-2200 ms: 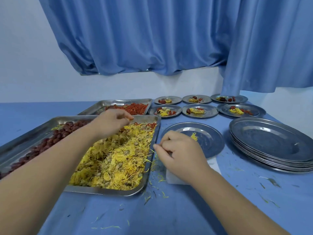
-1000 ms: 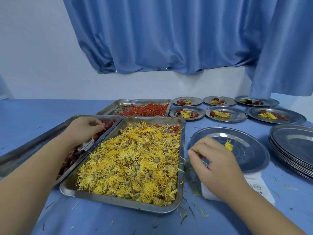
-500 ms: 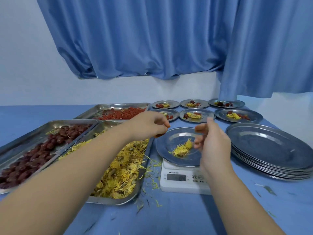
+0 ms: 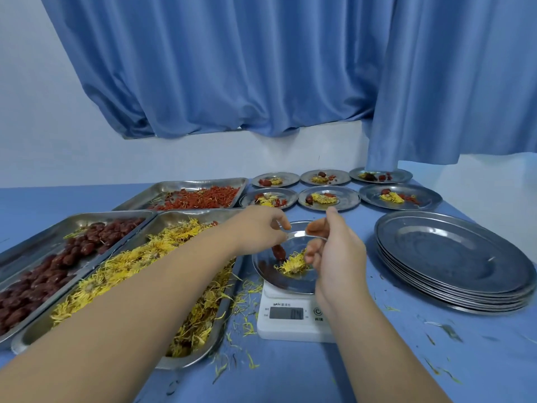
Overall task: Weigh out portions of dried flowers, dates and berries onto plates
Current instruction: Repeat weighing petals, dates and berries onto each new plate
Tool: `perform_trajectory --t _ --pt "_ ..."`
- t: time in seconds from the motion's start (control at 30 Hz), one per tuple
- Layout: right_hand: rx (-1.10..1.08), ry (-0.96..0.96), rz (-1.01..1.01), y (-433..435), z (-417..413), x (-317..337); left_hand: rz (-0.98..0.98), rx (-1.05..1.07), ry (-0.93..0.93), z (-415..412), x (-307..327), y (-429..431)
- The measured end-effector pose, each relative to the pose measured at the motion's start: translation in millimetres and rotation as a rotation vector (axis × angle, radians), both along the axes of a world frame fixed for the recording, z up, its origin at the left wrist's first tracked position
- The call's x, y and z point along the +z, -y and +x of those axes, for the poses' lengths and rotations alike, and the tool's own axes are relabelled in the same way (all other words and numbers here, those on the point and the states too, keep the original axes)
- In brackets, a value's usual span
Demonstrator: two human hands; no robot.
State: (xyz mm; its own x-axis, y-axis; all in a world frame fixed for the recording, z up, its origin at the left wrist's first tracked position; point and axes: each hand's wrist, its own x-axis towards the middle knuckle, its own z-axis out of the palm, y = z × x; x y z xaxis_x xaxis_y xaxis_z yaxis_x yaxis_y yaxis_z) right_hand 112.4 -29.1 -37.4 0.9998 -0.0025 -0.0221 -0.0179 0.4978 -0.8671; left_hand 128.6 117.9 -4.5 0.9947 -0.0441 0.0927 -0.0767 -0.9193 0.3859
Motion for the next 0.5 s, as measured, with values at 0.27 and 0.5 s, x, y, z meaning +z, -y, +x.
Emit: perform_trajectory --t 0.27,0.5 --pt "0.267 -0.071 0.014 -13 34 28 -0.128 0.102 0.052 7 18 -62" --pt "0.387 0.075 -0.291 -30 88 58 -0.108 0.375 0.206 30 42 -152"
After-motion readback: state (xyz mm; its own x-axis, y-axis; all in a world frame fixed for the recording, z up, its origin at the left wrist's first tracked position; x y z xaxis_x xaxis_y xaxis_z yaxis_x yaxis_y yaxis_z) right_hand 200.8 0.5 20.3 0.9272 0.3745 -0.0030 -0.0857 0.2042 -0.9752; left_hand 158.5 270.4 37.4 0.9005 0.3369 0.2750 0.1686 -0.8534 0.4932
